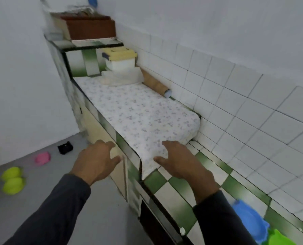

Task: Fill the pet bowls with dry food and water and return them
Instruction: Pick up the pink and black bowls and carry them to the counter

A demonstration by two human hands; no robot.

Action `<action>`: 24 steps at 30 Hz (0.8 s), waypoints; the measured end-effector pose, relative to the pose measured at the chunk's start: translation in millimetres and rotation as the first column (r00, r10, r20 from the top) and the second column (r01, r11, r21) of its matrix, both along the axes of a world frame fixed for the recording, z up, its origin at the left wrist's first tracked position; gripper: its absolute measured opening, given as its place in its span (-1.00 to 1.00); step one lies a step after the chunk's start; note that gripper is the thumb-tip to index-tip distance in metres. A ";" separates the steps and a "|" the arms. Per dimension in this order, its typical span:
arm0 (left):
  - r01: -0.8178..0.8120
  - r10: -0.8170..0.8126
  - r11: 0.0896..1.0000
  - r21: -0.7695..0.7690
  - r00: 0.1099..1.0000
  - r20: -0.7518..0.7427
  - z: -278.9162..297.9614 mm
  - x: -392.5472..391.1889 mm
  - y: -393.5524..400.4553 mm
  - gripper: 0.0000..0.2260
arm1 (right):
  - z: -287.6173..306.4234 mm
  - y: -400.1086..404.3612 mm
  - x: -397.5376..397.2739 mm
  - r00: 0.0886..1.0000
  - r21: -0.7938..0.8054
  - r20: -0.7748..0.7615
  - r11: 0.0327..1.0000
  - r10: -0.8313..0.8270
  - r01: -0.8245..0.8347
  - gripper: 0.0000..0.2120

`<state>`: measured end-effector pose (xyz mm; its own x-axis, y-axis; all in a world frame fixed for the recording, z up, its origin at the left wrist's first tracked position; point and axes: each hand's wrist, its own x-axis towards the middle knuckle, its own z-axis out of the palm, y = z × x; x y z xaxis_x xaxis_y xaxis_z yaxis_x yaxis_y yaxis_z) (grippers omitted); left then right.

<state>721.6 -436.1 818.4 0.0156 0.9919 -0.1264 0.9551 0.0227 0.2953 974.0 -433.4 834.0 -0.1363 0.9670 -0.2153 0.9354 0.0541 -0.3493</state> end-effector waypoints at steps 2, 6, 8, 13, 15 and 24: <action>-0.057 0.057 0.998 0.029 0.998 0.004 2.5 -36.3 0.8 -0.42 | 4.3 15.6 -36.6 0.998 0.006 -0.004 0.998 0.062 -0.062 -0.31; -0.176 0.176 0.980 0.092 0.984 0.010 5.5 -103.9 -0.6 -0.47 | 5.3 49.2 -108.4 0.985 0.010 -0.007 0.985 0.170 -0.170 -0.33; -0.238 0.240 0.964 0.120 0.971 -0.008 4.5 -135.5 -1.4 -0.48 | 2.8 66.1 -142.8 0.974 0.005 0.004 0.974 0.226 -0.226 -0.32; -0.378 0.385 0.917 0.129 0.923 -0.029 -0.9 -206.2 -2.4 -0.51 | -4.0 104.3 -223.5 0.921 -0.002 0.023 0.921 0.389 -0.389 -0.34; -0.428 0.434 0.896 0.118 0.900 -0.033 -3.2 -231.6 -0.9 -0.50 | -8.0 119.1 -253.1 0.903 -0.022 0.001 0.903 0.430 -0.430 -0.38; -0.596 0.599 0.801 0.061 0.797 -0.081 -16.6 -330.6 43.0 -0.49 | -32.7 202.4 -384.7 0.811 -0.083 -0.015 0.808 0.585 -0.584 -0.35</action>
